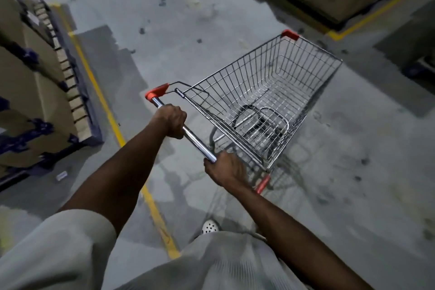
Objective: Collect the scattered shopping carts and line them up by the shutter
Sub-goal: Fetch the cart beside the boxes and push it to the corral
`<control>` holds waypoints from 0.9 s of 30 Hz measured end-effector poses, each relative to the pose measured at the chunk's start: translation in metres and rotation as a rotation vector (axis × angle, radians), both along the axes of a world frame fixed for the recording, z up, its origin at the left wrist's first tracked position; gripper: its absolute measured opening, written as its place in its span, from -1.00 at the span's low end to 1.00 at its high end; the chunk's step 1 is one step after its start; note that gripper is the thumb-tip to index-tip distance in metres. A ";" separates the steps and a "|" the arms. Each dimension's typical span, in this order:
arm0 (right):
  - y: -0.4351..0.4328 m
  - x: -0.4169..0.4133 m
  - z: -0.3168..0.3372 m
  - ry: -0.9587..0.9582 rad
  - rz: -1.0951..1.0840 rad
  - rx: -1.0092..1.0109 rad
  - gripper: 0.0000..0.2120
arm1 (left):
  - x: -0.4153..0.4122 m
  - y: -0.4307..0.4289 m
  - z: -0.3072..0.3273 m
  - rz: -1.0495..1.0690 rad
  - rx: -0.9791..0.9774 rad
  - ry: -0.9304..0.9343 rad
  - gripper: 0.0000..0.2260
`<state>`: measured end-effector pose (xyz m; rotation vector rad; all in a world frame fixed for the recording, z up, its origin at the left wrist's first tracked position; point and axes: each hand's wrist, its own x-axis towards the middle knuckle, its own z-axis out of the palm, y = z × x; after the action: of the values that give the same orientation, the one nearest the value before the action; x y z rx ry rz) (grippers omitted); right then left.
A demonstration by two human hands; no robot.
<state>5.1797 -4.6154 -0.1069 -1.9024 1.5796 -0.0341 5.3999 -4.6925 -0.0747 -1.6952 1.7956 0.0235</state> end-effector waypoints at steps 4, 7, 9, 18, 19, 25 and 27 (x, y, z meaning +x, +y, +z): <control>-0.028 -0.022 0.003 0.133 0.057 -0.170 -0.61 | -0.021 -0.012 -0.002 0.052 -0.065 0.056 -0.73; -0.050 -0.041 0.005 0.251 0.080 -0.214 -0.59 | -0.041 -0.021 -0.005 0.098 -0.111 0.098 -0.69; -0.068 -0.053 0.008 0.300 0.057 -0.208 -0.56 | -0.052 -0.027 -0.007 0.139 -0.149 0.136 -0.66; -0.142 -0.095 0.016 0.446 0.001 -0.221 -0.79 | -0.109 -0.044 -0.013 0.301 -0.238 0.225 -0.70; -0.149 -0.098 0.015 0.456 0.010 -0.231 -0.79 | -0.113 -0.046 -0.015 0.315 -0.242 0.223 -0.69; -0.189 -0.118 0.004 0.510 0.119 -0.305 -0.73 | -0.120 -0.056 -0.020 0.357 -0.167 0.286 -0.55; -0.203 -0.120 0.001 0.515 0.176 -0.325 -0.77 | -0.120 -0.059 -0.017 0.380 -0.118 0.340 -0.52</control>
<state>5.0594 -4.8179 -0.1062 -2.4399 1.8083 0.3169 5.2802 -4.7518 -0.0920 -2.2029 1.7026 0.3978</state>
